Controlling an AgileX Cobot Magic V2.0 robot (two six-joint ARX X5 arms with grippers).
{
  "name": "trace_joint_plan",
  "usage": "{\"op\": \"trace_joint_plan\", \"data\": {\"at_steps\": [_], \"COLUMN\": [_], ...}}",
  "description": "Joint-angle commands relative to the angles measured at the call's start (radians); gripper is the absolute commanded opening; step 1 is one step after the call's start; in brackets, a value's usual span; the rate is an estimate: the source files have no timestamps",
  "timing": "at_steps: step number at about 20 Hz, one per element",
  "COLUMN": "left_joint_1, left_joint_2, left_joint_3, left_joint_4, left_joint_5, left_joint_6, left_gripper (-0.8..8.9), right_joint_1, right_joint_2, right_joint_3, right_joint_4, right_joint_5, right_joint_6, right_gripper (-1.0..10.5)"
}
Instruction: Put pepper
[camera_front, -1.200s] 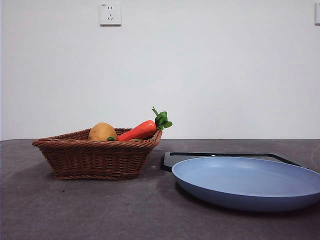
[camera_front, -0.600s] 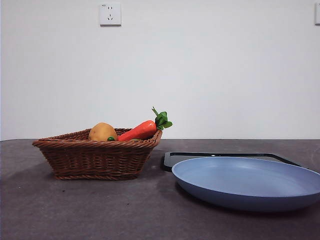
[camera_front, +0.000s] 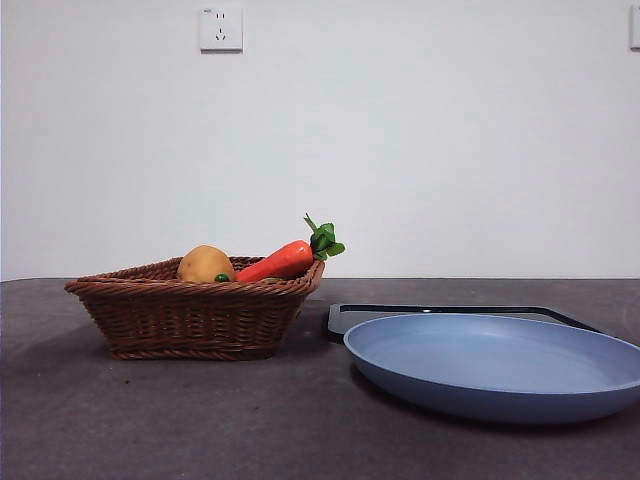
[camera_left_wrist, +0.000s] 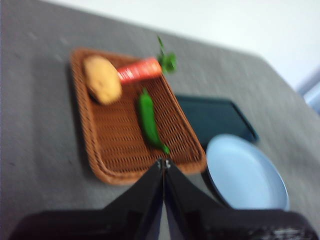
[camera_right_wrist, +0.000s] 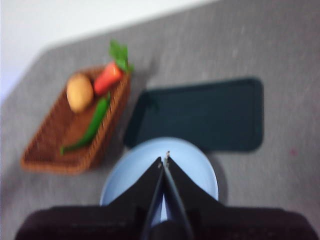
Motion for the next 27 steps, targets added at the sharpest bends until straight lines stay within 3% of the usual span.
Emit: {"op": "trace_joint_plan", "data": {"at_steps": [1, 6, 11, 12, 15, 16, 21, 27], "left_joint_1": [0.000, -0.019, -0.034, -0.034, -0.034, -0.034, -0.034, -0.034], "left_joint_2": [0.068, 0.162, 0.175, 0.175, 0.175, 0.175, 0.175, 0.175], "left_joint_3": [0.066, 0.164, 0.189, 0.189, 0.189, 0.189, 0.189, 0.189], "left_joint_4": [-0.080, -0.252, -0.263, -0.256, -0.240, -0.240, -0.241, -0.240], "left_joint_5": [0.045, 0.077, 0.077, 0.077, 0.076, 0.076, 0.077, 0.084], "left_joint_6": [0.163, 0.317, 0.330, 0.329, 0.318, 0.317, 0.313, 0.313], "left_gripper": [0.06, 0.06, 0.12, 0.58, 3.65, 3.90, 3.89, 3.89], "right_joint_1": [0.017, 0.062, 0.082, 0.082, 0.082, 0.082, 0.082, 0.082], "right_joint_2": [0.071, 0.172, 0.197, 0.198, 0.198, 0.201, 0.249, 0.461], "right_joint_3": [0.097, 0.192, 0.195, 0.195, 0.195, 0.195, 0.195, 0.195], "right_joint_4": [-0.135, -0.324, -0.343, -0.340, -0.337, -0.338, -0.340, -0.287], "right_joint_5": [-0.003, -0.003, 0.000, 0.001, 0.004, 0.004, 0.014, 0.034], "right_joint_6": [-0.151, -0.250, -0.263, -0.262, -0.237, -0.221, -0.214, -0.208], "right_gripper": [0.1, 0.1, 0.2, 0.6, 2.9, 3.2, 3.1, 3.1]}}
